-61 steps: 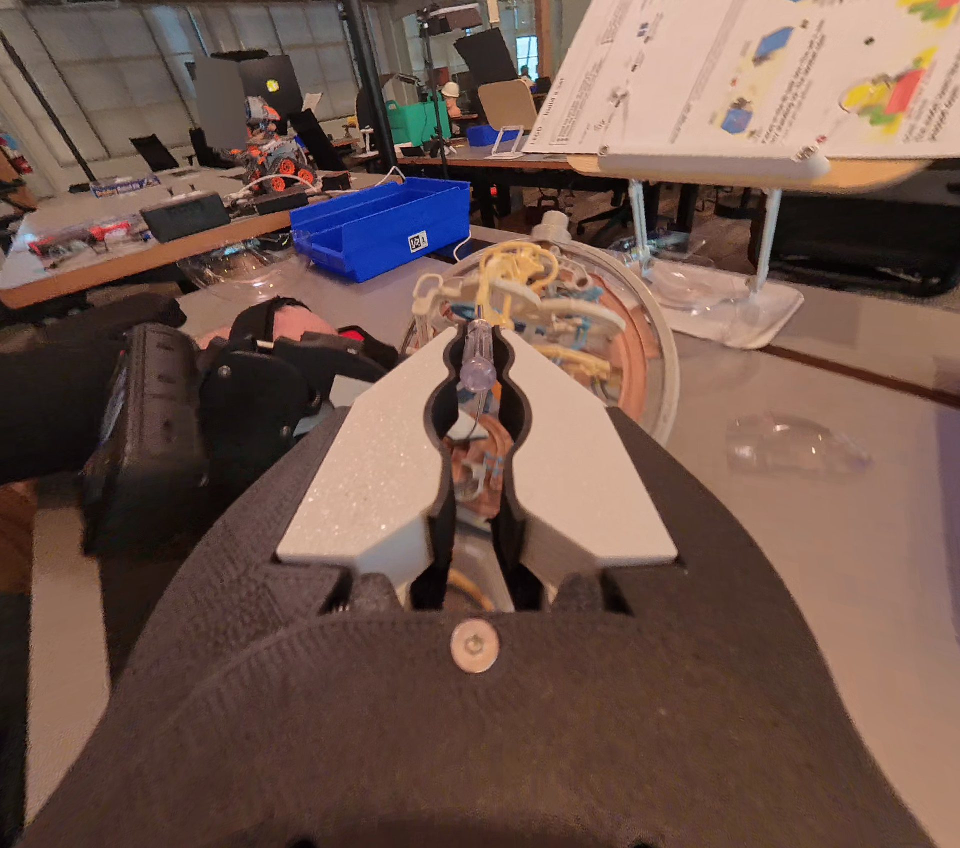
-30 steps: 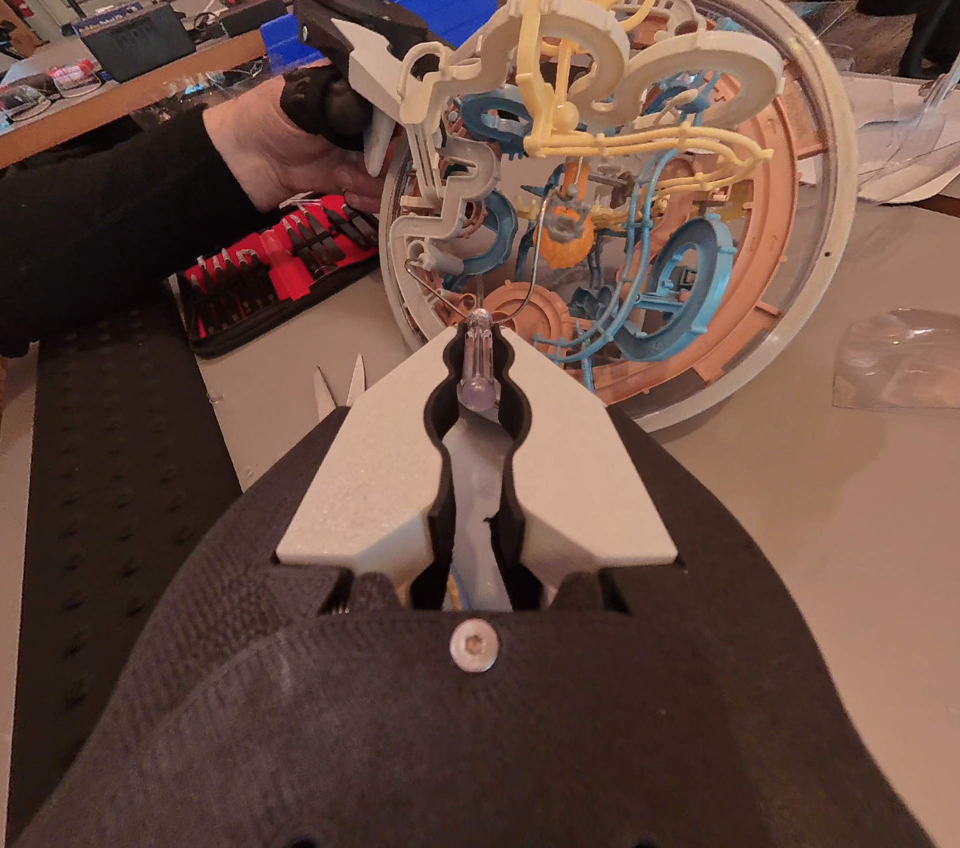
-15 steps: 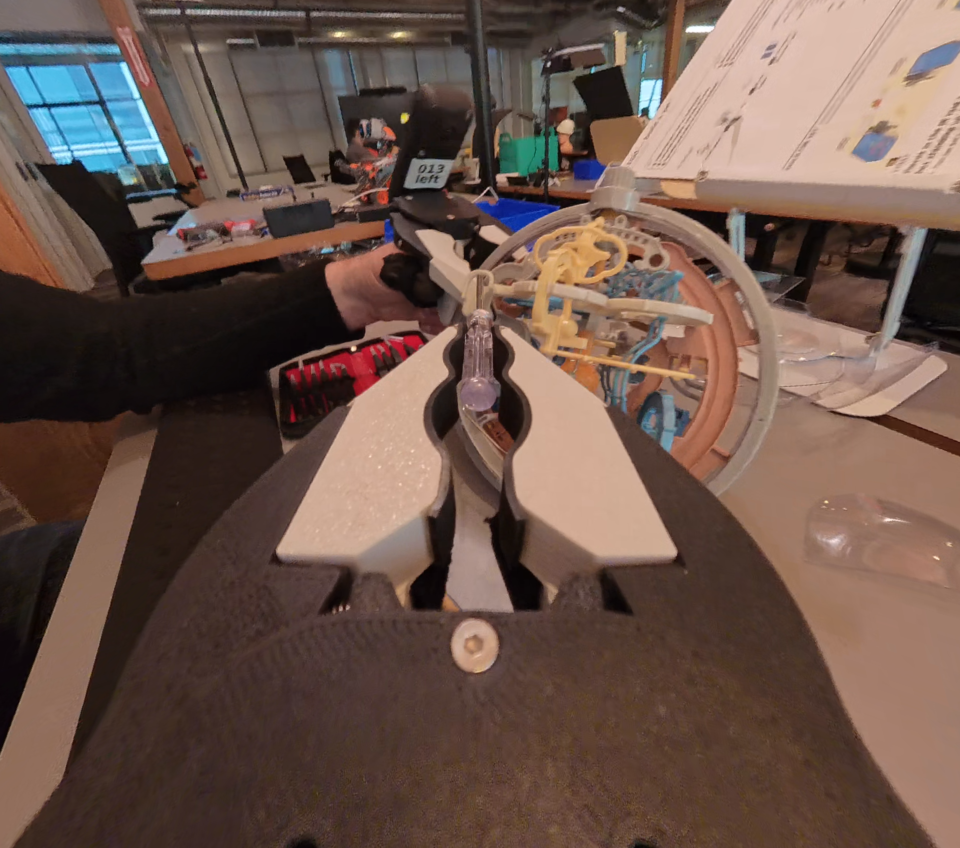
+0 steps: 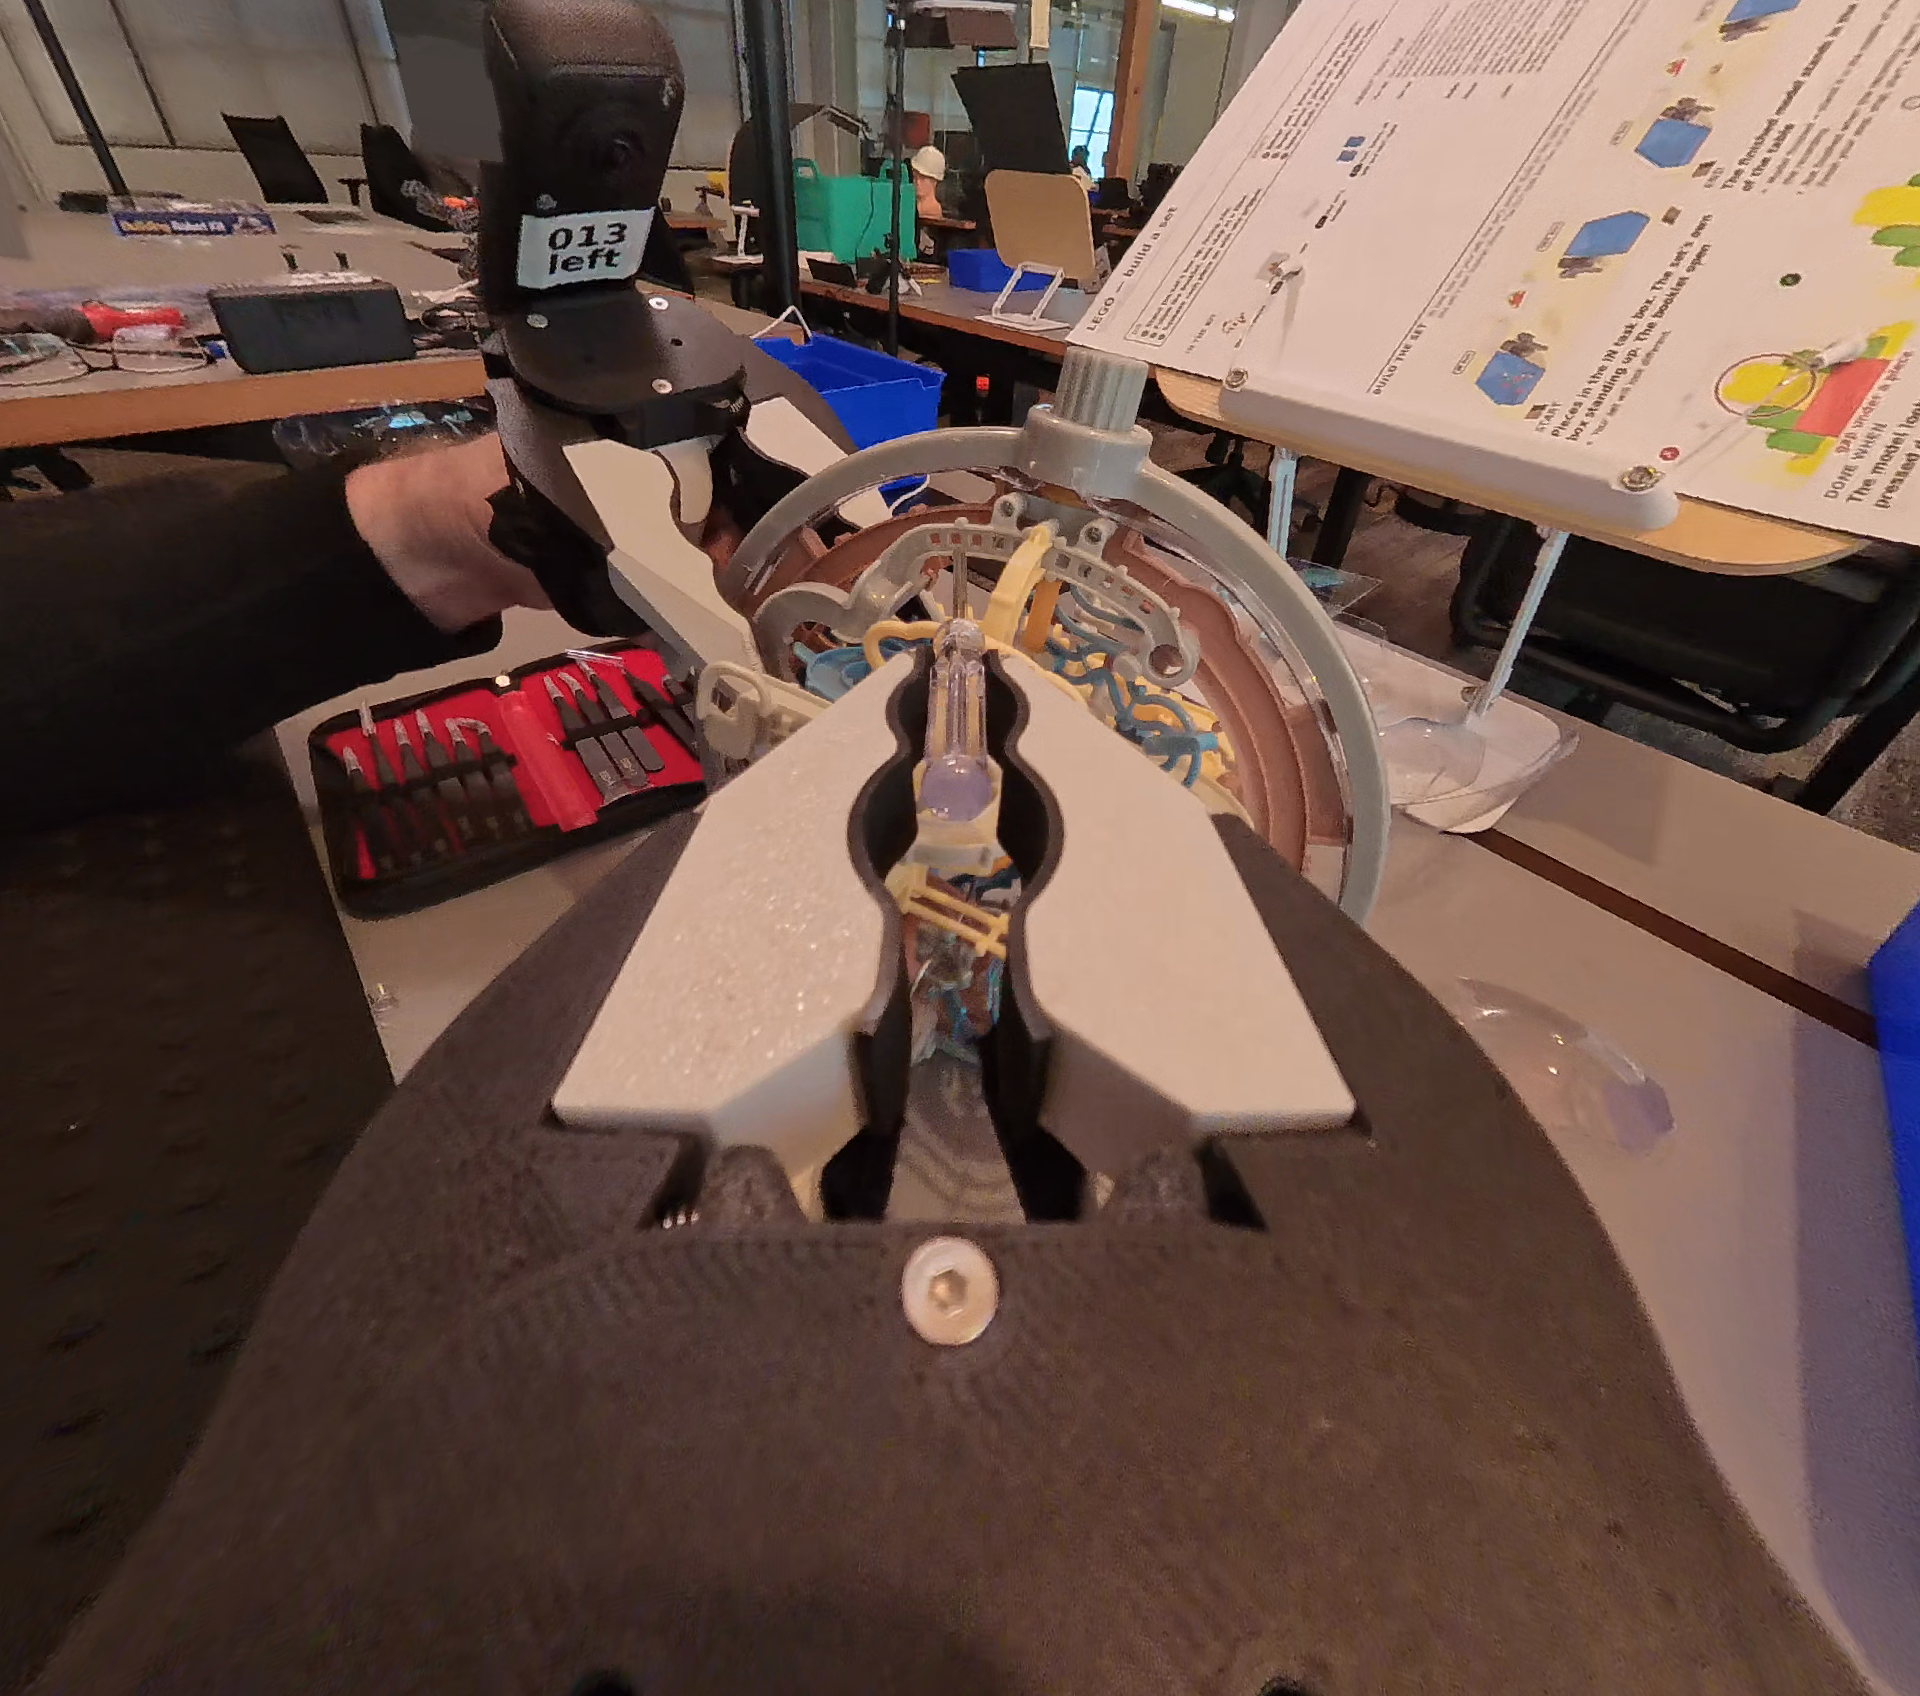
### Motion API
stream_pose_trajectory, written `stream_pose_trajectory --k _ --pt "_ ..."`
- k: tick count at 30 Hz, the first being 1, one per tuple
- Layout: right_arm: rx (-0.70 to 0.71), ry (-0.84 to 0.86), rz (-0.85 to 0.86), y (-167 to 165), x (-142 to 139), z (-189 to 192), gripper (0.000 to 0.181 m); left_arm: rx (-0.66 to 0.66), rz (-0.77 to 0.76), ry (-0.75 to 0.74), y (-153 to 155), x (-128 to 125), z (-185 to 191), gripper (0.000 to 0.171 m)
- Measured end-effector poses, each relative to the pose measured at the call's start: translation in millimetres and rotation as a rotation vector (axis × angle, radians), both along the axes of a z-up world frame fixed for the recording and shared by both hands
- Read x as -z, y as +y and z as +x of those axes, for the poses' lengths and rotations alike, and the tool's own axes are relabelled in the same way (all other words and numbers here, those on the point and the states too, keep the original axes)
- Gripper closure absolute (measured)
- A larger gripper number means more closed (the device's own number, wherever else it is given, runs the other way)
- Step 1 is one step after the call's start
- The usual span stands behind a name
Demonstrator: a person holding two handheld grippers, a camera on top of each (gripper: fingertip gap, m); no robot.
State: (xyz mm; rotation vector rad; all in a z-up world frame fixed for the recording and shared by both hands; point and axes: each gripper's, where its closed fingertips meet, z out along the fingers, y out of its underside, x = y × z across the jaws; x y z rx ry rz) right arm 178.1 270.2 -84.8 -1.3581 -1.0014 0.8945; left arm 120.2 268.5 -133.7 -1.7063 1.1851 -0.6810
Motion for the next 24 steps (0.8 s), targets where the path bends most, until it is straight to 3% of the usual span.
stream_pose_trajectory --k 5,7,9,18,22,23,24 --pt "-0.056 0.047 -0.018 -9.3 3.1 -3.3 0.174 0.072 -0.050 0.002 -16.3 -2.5 3.6 0.115" --pt "-0.084 0.048 -0.017 -15.2 3.9 -4.0 0.174 0.164 -0.112 -0.073 -31.6 -12.2 10.1 0.102" --pt "-0.110 0.043 -0.013 -20.9 5.4 -5.8 0.174 0.224 -0.143 -0.138 -41.7 -24.9 12.9 0.104" --pt "-0.108 0.013 -0.020 -21.3 13.7 -6.7 0.175 0.167 -0.212 -0.231 -29.8 -34.8 20.4 0.120" --pt "-0.098 -0.009 0.005 -24.2 14.3 -9.6 0.174 0.173 -0.249 -0.250 -33.6 -39.6 24.9 0.095" --pt "-0.086 -0.017 0.017 -23.4 14.4 -9.9 0.174 0.148 -0.237 -0.225 -31.5 -38.0 25.3 0.098" --pt "-0.085 -0.017 0.021 -24.0 13.9 -10.1 0.174 0.099 -0.223 -0.196 -25.3 -35.1 23.7 0.114"
